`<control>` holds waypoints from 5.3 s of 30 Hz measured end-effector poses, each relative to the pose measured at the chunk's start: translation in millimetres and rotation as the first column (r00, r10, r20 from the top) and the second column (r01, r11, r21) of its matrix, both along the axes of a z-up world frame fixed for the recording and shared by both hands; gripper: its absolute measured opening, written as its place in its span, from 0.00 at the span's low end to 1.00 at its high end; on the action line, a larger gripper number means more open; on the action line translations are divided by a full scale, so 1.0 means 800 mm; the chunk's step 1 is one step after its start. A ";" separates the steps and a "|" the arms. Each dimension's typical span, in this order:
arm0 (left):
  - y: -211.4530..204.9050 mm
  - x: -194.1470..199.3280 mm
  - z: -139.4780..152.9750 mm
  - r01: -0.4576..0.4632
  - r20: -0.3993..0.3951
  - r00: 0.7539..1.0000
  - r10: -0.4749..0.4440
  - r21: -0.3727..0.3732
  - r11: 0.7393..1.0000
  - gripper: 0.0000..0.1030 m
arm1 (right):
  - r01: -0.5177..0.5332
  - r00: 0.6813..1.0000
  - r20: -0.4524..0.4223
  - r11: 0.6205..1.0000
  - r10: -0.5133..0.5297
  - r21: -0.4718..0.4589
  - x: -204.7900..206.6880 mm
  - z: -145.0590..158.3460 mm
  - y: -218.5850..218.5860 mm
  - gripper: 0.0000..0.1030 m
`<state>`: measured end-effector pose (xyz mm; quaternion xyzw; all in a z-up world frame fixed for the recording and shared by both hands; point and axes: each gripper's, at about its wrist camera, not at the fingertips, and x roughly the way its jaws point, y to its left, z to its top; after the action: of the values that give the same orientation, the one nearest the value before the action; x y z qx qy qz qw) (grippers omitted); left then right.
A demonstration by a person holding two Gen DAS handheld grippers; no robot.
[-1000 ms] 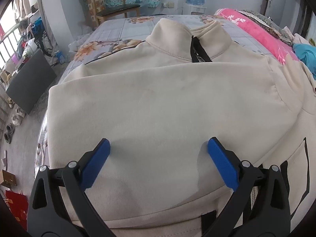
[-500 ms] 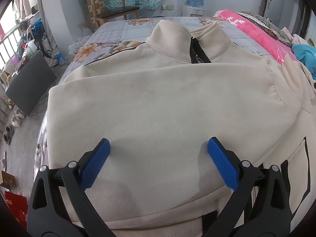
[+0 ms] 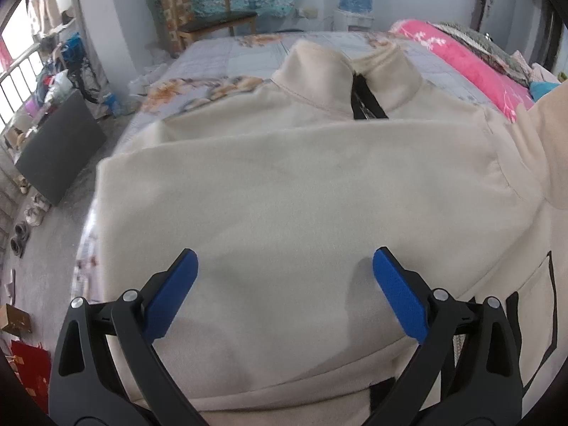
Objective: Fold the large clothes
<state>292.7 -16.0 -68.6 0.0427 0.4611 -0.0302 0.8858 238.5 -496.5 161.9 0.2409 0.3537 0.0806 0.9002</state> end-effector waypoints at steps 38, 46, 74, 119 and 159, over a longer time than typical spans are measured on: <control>0.091 0.005 0.003 -0.103 -0.162 0.986 0.045 -0.365 0.925 0.19 | -0.149 0.971 -0.195 0.988 0.139 -0.037 -0.008 -0.229 0.165 0.51; 0.092 -0.002 0.077 -0.031 0.016 0.999 0.038 -0.335 0.942 0.03 | -0.123 0.984 -0.140 0.989 0.111 -0.083 -0.008 -0.219 0.138 0.51; 0.085 -0.012 0.048 0.075 0.031 0.997 -0.070 -0.218 0.973 0.27 | -0.244 0.968 -0.143 0.899 0.205 -0.364 -0.009 -0.219 0.197 0.51; 0.147 -0.407 0.006 -0.101 0.052 0.992 0.114 -0.194 0.976 0.72 | -0.221 0.966 -0.223 0.865 0.130 -0.451 -0.220 -0.298 0.295 0.94; 0.101 -0.382 -0.033 -0.187 -0.086 0.980 0.181 -0.064 0.980 0.18 | -0.255 0.960 -0.213 0.882 0.182 -0.396 -0.232 -0.289 0.277 0.94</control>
<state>-12.6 64.8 -95.1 -0.0331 0.4968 0.0338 0.8666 52.6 -274.7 -69.7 0.0061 0.4631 0.0832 0.8824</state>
